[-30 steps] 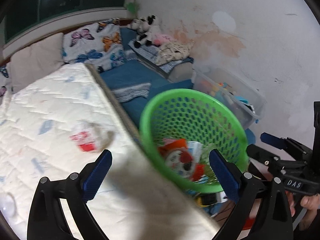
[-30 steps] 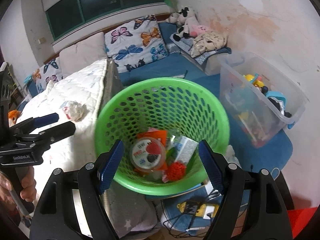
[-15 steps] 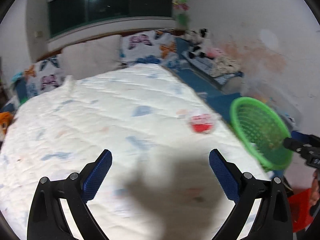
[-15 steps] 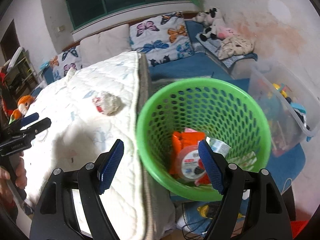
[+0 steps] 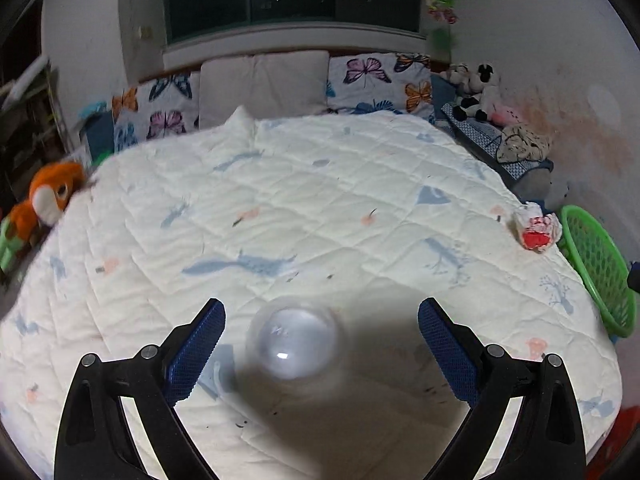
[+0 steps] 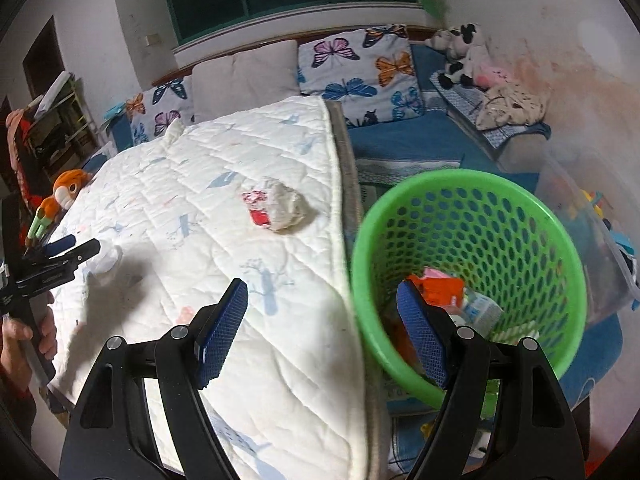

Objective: Collect trash
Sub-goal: 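Grasp the small clear cup with the left gripper while the right grasps the red-and-white bag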

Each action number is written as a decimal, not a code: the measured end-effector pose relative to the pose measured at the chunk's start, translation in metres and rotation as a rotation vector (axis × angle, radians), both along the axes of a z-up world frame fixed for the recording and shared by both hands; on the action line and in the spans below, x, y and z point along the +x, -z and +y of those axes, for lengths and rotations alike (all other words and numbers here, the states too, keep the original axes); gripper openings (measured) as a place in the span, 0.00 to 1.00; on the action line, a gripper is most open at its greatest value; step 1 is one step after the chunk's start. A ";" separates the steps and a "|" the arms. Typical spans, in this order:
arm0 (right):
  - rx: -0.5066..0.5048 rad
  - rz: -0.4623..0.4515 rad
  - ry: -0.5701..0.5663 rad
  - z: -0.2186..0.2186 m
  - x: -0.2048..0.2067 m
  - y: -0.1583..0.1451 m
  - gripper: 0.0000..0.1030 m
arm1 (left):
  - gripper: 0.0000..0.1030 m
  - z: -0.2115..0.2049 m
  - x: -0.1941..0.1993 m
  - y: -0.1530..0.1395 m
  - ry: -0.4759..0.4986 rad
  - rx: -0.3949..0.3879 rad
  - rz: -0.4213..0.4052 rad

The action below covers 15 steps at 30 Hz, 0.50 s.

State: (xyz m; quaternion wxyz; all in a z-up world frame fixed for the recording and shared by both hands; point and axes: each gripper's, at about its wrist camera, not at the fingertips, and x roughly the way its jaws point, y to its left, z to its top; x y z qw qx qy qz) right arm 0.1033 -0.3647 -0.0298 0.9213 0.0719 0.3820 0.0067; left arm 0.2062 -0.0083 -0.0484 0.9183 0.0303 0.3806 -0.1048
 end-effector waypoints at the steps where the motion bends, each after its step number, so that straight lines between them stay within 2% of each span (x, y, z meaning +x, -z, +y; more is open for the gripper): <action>1: -0.002 0.003 -0.007 0.003 0.002 0.001 0.75 | 0.89 0.005 0.002 0.003 0.000 -0.018 0.011; 4: -0.008 0.010 -0.019 0.011 0.007 0.004 0.75 | 0.77 0.012 0.007 0.012 0.000 -0.051 0.049; 10: -0.009 0.021 -0.044 0.022 0.020 0.009 0.75 | 0.70 0.025 0.013 0.025 -0.010 -0.106 0.092; 15: 0.006 0.029 -0.055 0.023 0.033 0.012 0.75 | 0.62 0.024 0.016 0.031 0.003 -0.099 0.104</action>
